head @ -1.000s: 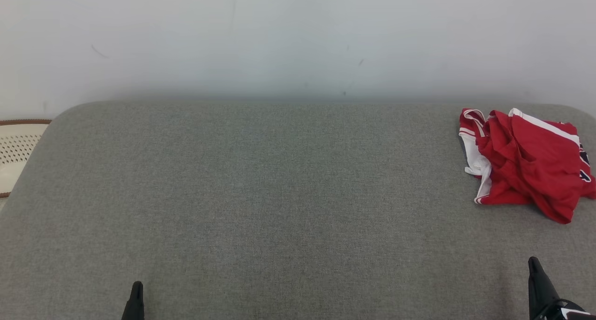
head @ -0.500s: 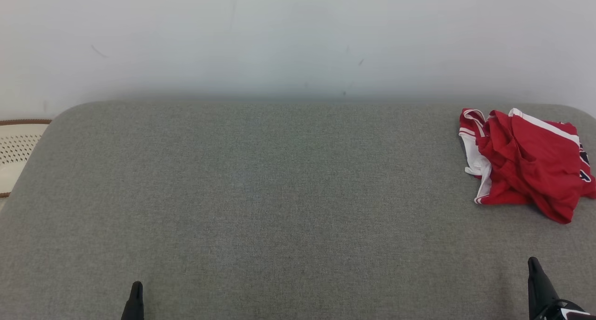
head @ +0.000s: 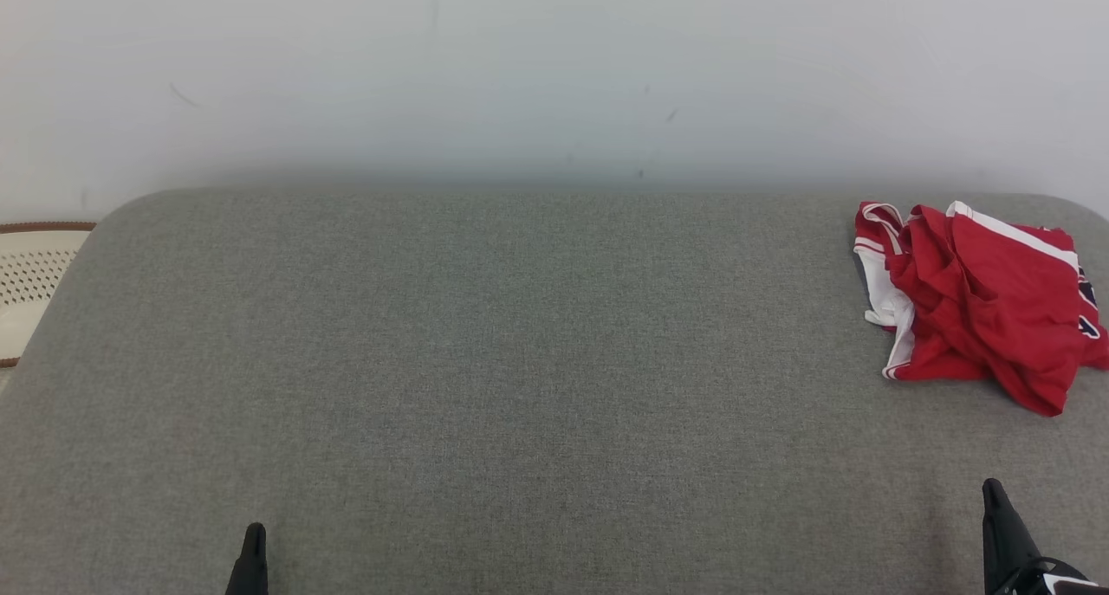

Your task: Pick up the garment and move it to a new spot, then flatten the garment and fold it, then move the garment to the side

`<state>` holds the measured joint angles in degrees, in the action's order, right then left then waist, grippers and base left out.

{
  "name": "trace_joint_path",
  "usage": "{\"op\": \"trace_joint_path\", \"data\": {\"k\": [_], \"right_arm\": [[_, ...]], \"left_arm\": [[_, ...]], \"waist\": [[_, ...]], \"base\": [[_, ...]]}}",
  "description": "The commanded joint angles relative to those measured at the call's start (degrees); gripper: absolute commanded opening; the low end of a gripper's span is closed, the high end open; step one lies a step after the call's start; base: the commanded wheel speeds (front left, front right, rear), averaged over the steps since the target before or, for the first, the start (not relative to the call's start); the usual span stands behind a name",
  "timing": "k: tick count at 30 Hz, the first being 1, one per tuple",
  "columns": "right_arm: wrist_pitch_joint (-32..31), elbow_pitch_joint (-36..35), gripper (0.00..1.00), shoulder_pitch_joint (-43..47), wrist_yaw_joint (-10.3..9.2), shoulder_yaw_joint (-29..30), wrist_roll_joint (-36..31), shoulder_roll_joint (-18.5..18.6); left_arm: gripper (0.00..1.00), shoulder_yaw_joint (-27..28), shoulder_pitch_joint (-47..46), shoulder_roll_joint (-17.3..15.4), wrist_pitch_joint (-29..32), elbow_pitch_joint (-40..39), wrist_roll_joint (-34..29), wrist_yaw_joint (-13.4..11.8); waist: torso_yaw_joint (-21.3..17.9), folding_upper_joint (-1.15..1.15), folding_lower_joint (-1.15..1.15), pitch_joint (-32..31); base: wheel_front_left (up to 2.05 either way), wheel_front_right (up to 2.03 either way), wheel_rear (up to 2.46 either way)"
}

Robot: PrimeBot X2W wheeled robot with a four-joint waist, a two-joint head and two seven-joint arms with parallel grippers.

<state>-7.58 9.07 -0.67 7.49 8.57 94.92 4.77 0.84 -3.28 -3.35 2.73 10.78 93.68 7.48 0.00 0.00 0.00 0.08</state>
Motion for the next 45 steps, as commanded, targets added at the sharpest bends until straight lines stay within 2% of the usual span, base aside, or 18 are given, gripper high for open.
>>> {"op": "trace_joint_path", "data": {"k": [1,45], "right_arm": [[-0.3,0.2,0.0,-0.5,0.01,0.2,-0.4,-0.2],[-0.8,0.3,0.0,-0.6,0.0,0.8,-0.9,-0.6]], "left_arm": [[0.0,0.1,0.1,0.0,0.2,0.2,-0.3,0.2],[0.0,0.4,0.1,0.2,0.4,0.2,-0.6,0.2]], "waist": [[0.0,0.0,0.0,0.0],[0.0,0.0,0.0,0.0]], "base": [[0.0,0.0,0.0],[0.0,0.0,0.0]]}}
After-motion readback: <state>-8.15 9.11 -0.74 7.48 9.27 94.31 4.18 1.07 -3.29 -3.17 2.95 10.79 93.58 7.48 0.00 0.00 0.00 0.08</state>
